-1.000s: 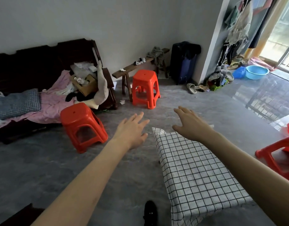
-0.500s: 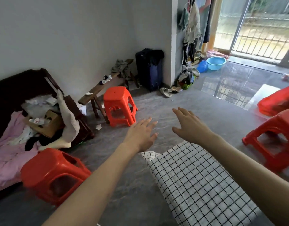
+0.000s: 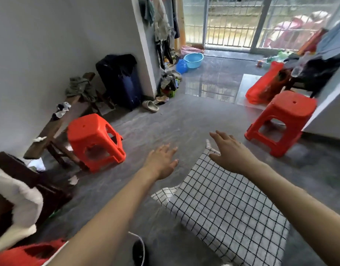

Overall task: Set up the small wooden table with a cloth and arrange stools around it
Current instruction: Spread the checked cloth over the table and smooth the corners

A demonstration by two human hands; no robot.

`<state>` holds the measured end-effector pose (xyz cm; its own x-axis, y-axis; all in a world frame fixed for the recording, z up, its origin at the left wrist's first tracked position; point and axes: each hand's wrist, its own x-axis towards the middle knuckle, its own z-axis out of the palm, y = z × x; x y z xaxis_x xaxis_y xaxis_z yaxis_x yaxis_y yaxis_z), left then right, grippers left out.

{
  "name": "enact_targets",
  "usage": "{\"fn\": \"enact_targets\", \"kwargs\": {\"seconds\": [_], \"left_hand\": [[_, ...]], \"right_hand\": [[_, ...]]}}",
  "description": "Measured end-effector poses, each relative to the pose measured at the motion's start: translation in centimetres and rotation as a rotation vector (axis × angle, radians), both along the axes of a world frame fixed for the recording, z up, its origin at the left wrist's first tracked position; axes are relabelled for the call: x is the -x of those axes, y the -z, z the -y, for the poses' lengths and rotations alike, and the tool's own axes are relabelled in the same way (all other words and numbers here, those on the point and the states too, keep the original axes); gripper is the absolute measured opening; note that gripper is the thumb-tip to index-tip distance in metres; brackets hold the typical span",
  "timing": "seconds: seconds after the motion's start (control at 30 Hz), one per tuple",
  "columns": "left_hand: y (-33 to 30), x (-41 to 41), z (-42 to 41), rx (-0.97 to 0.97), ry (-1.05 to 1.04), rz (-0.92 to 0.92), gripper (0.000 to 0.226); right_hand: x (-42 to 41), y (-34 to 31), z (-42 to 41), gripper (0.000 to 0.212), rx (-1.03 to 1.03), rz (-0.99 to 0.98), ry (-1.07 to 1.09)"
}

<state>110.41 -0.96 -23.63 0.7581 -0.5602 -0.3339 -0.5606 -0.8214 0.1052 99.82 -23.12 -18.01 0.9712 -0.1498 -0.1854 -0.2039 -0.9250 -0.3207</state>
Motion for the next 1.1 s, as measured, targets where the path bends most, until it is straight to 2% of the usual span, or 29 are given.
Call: {"fn": "enact_targets", "kwargs": {"seconds": [0.2, 0.37, 0.53, 0.63, 0.8, 1.0, 1.1], "left_hand": [[3.5, -5.2, -1.3, 0.059, 0.074, -0.268, 0.058], [9.3, -8.0, -2.1, -0.006, 0.250, -0.341, 0.063], [17.0, -9.3, -2.7, -0.141, 0.265, -0.508, 0.079], [23.0, -9.8, -3.5, -0.179, 0.193, -0.583, 0.081], [32.4, -9.1, -5.3, -0.239, 0.209, -0.583, 0.076], [41.1, -7.3, -6.7, -0.276, 0.268, -0.504, 0.086], [44.0, -6.2, -6.6, -0.268, 0.296, -0.388, 0.069]], "right_hand": [[1.0, 4.3, -3.8, 0.076, -0.060, -0.034, 0.362], [4.3, 8.2, -7.6, 0.076, -0.092, -0.062, 0.627], [7.3, 12.9, -8.5, 0.081, -0.087, -0.104, 0.775], [6.8, 17.0, -8.1, 0.081, -0.079, -0.118, 0.784], [4.2, 26.3, -8.3, 0.076, -0.106, -0.181, 0.714], [2.7, 37.5, -10.7, 0.080, -0.144, -0.318, 0.591], [2.6, 41.8, -11.7, 0.081, -0.168, -0.376, 0.569]]}}
